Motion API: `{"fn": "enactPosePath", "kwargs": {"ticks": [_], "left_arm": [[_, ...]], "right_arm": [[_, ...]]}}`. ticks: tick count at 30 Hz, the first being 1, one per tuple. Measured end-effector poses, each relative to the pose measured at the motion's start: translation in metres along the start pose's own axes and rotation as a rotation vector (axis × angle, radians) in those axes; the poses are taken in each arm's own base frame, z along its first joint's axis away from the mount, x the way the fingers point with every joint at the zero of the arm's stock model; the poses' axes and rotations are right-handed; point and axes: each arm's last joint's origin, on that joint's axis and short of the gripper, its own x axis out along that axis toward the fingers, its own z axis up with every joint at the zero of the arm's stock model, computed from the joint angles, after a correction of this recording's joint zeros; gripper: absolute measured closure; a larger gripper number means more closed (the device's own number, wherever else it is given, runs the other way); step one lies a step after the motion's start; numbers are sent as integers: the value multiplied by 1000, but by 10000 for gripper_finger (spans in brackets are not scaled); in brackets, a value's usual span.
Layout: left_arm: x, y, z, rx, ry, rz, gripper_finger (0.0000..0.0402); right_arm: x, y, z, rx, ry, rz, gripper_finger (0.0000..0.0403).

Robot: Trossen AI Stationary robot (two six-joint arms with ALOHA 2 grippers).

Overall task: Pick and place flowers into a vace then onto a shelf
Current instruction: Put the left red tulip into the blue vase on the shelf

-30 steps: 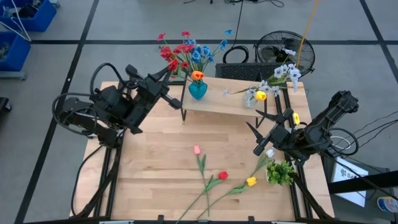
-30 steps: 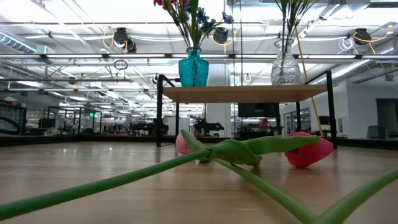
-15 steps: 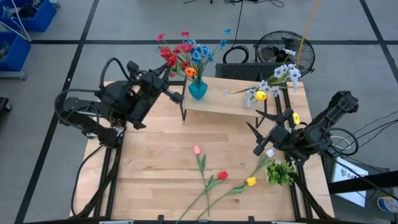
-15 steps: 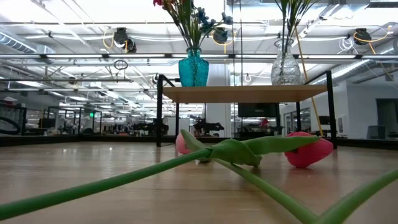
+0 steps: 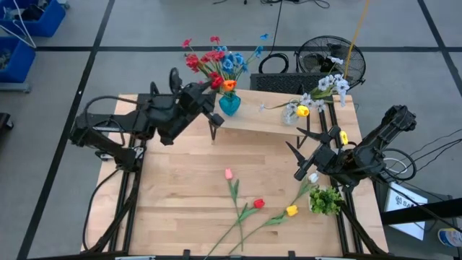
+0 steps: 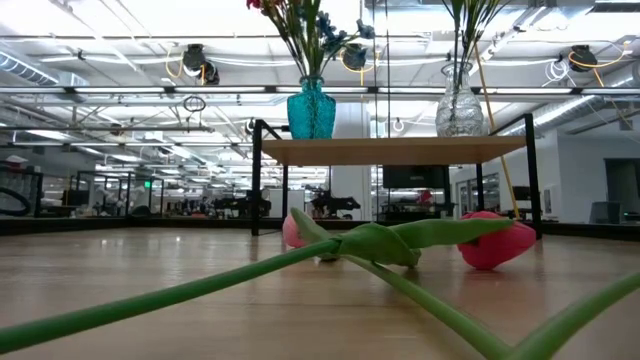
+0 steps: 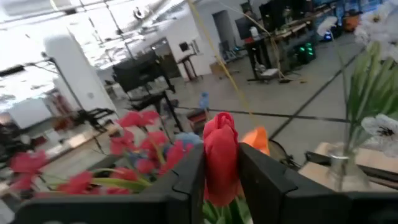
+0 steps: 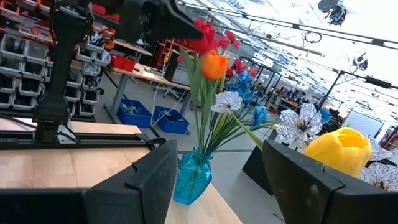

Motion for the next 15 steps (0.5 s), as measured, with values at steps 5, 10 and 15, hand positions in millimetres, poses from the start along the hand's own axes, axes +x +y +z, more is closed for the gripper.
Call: {"fn": "enactPosePath", "kwargs": {"ticks": [5, 10, 15], "left_arm": [[14, -14, -13, -5, 34, -62, 272], [25, -28, -25, 2, 80, -74, 253], [31, -41, -38, -13, 139, -120, 236]], "right_arm": [[0, 0, 0, -1, 0, 0, 174], [0, 1, -1, -9, 3, 3, 174], [0, 2, -2, -10, 5, 4, 174]]}}
